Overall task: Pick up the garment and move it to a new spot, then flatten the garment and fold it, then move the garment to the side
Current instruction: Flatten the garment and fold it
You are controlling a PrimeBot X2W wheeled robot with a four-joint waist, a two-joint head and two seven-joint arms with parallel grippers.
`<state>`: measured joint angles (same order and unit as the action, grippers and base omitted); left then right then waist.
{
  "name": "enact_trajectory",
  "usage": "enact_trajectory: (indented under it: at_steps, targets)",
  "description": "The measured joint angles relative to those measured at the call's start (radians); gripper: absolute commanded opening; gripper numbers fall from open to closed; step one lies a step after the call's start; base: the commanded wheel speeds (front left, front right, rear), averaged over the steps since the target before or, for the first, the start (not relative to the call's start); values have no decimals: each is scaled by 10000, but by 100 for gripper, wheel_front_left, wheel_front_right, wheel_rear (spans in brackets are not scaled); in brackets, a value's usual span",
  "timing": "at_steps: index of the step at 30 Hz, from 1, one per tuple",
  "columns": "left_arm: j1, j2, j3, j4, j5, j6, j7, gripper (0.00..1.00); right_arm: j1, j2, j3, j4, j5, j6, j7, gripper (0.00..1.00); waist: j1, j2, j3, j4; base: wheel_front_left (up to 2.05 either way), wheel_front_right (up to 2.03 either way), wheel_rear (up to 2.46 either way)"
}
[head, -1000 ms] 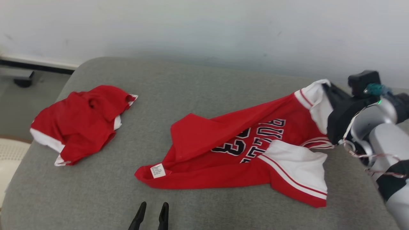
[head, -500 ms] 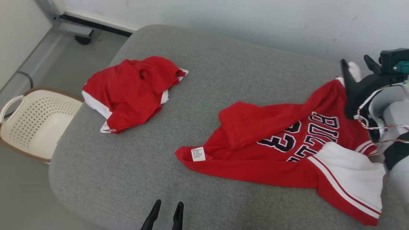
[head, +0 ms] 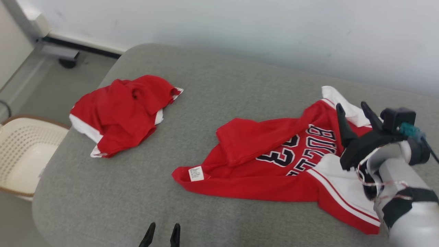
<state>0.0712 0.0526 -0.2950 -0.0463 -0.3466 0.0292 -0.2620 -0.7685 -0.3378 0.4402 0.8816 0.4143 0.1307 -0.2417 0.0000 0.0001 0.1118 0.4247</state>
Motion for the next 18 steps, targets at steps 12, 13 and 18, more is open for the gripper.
enact_trajectory:
  at_steps: [12,13,18]
  targets:
    - [498,522,890,221,489,349,0,100,4713,1177,-2871,-4456,-1269,0,311,100,-2,-2,-1224,-2086,0,0,0]
    - [492,535,926,295,493,349,0,100,5024,1313,-3051,-4794,-1427,0,552,100,-2,-1,-1306,-2232,0,0,0]
    - [-25,995,899,1058,802,265,416,100,6021,1950,-3638,-6224,-1904,0,2008,100,-2,-2,-1675,-2860,0,0,0]
